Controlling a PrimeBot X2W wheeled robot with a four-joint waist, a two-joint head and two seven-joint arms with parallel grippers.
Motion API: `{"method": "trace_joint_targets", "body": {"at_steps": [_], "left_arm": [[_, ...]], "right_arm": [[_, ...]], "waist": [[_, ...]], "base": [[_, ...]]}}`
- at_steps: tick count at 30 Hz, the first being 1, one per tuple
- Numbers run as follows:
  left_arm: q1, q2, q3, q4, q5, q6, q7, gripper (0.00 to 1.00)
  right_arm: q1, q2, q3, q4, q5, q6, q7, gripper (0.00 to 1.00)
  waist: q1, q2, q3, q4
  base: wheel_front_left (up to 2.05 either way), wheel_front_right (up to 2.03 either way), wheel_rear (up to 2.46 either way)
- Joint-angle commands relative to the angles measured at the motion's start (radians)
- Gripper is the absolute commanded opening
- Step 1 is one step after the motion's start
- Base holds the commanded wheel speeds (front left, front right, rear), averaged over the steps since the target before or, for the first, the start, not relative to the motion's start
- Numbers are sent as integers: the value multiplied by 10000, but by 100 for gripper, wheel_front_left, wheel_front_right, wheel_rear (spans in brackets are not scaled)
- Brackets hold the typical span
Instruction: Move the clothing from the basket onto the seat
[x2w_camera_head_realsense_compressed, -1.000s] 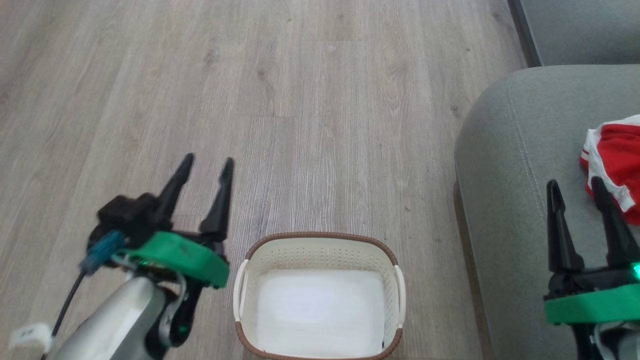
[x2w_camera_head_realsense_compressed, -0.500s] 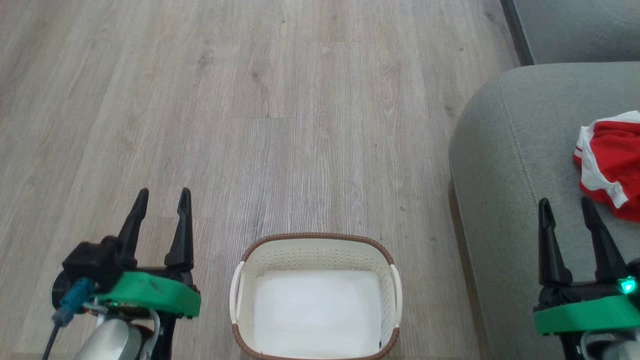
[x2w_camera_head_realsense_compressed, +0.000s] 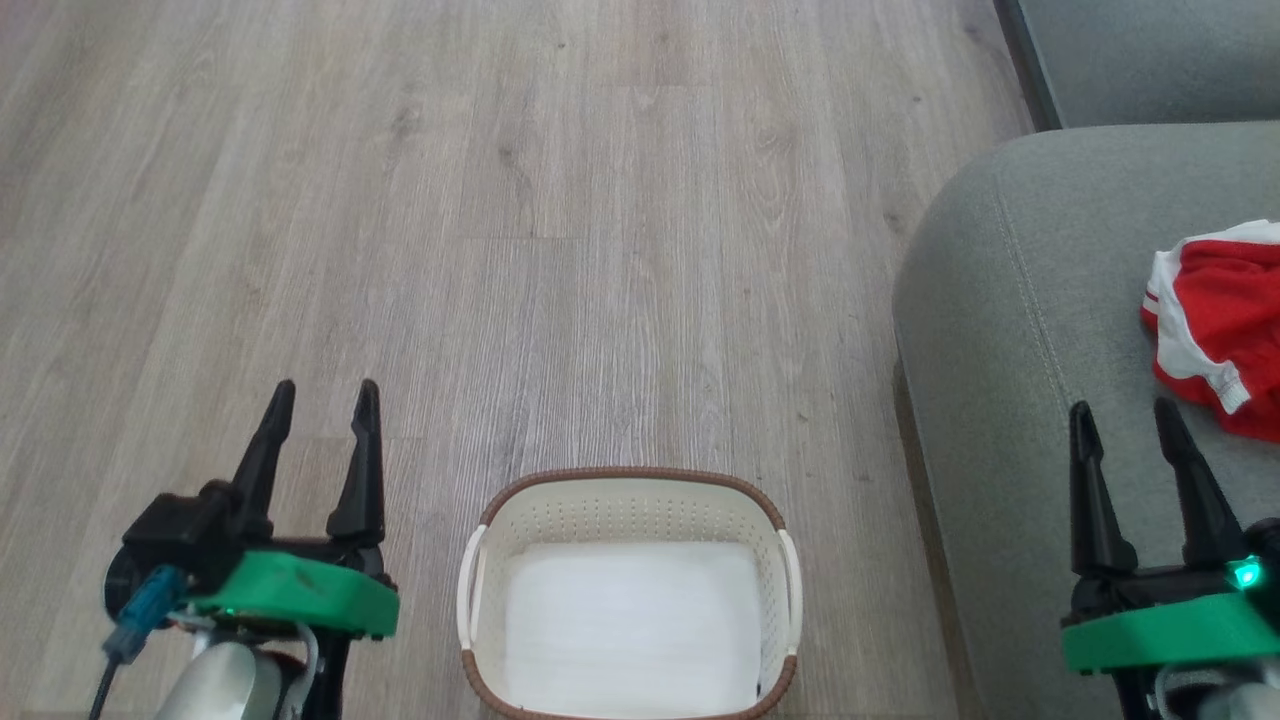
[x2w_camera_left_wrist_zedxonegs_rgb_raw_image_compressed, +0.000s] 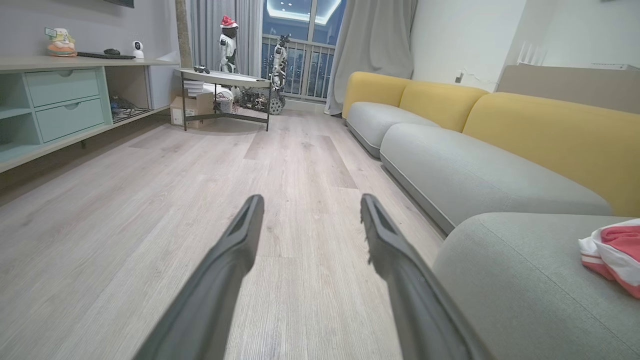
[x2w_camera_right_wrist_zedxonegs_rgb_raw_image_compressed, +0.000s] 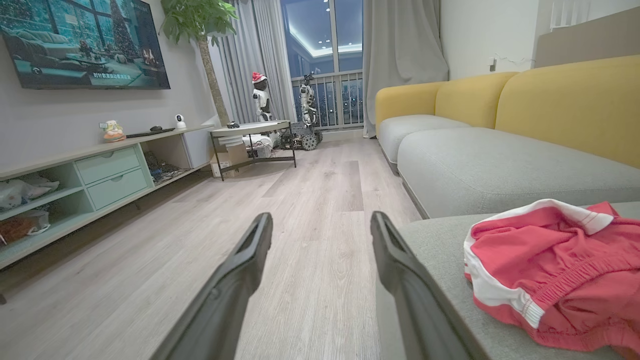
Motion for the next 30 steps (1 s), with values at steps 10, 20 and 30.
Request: {"method": "trace_joint_targets", "body": {"at_steps": [10, 20, 30], "left_arm": [[-202, -224, 834, 57, 480, -425, -125, 100], [-234, -464, 1023, 418, 762, -749, -126, 100], [-310, -667, 1127, 1063, 970, -1005, -126, 100]], "right_arm": [[-298, -137, 200, -274, -39, -4, -92, 100], [-338, -155, 292, -39, 49, -4, -93, 100], [-424, -175, 465, 358, 177, -4, -93, 100]], "waist": [[0, 0, 2, -16], [0, 0, 40, -78], [0, 0, 142, -130]], "base": [[0, 0, 0], [0, 0, 0], [0, 0, 0]]}}
